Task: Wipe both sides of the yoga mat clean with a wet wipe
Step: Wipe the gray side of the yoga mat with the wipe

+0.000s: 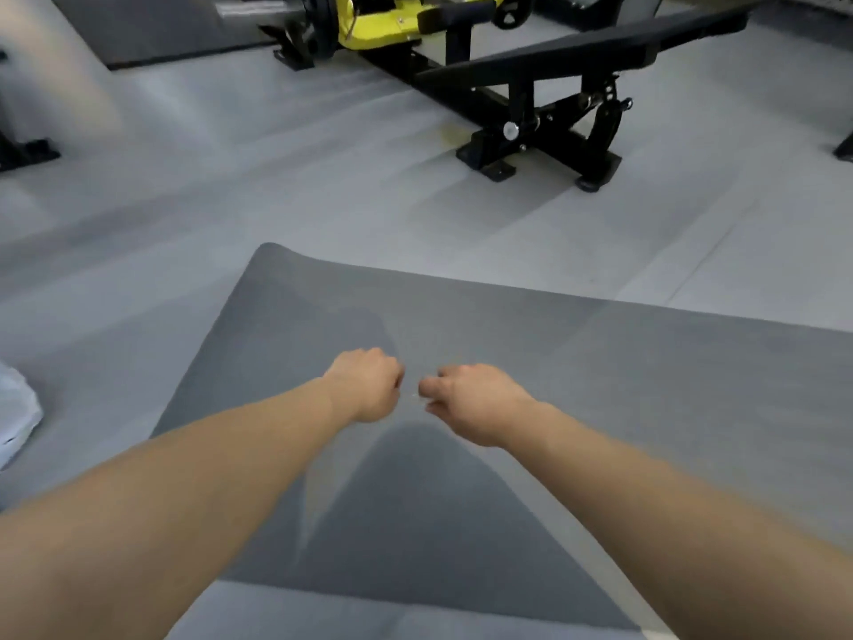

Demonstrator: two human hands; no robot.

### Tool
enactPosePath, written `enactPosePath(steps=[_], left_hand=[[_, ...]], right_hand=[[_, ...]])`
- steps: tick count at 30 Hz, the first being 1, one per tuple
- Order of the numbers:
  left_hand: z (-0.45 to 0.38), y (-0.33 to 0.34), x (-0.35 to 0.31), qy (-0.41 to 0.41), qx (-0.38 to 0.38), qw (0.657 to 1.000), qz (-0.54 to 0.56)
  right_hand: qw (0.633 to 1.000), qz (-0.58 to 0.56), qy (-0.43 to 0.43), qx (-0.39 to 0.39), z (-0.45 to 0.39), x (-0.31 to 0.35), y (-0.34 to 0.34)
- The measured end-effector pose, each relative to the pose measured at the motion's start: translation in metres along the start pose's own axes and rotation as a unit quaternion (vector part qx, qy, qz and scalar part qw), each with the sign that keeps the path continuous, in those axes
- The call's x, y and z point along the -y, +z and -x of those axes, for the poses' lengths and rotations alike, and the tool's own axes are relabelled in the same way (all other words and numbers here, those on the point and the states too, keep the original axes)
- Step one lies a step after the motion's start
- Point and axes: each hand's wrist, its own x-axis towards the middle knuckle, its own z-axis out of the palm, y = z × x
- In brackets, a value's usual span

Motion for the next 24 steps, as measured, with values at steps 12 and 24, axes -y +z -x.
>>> enactPosePath(steps=[12,24], left_hand=[[0.009,0.074,0.093,-0.04,0.044,0.995,0.084],[0.025,0.078,0.136,-0.066,0.083,0.994,-0.039]], right_hand=[[0.988,0.007,0.106,0.107,-0.08,0.085,0.005],[0.984,-0.066,0.082,0.144,-0.154,0.107,0.084]])
